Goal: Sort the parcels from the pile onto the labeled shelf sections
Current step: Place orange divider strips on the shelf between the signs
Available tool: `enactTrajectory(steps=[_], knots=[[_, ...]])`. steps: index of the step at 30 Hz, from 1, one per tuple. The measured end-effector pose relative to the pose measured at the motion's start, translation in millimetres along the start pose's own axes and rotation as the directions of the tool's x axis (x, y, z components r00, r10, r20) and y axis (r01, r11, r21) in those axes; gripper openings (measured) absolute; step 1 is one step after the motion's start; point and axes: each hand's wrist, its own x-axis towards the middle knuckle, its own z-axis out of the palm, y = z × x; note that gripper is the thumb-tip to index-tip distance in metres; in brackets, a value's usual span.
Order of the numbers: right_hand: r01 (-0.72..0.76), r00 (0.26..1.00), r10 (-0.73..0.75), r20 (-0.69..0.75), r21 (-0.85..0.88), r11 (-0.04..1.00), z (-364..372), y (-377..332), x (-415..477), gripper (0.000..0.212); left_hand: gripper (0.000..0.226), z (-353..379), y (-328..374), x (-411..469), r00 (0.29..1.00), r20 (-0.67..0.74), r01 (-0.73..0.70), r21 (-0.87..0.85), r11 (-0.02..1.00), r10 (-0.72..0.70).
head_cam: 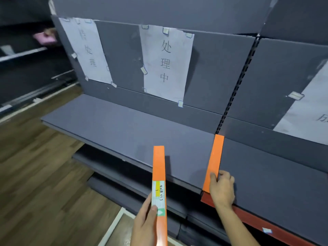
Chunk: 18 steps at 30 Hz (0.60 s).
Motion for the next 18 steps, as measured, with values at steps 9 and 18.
enactTrajectory(steps=[9,18], knots=[[0.231,0.588,-0.523,0.617,0.491,0.84,24,-61,-144,0.031,0.035,-24,9,6,0.969,-0.244,-0.056,-0.112,0.992,0.027],[0.349,0.617,-0.582,0.53,0.478,0.806,102,-122,-158,0.035,0.037,-82,24,71,0.983,-0.168,-0.115,-0.209,0.971,0.08]])
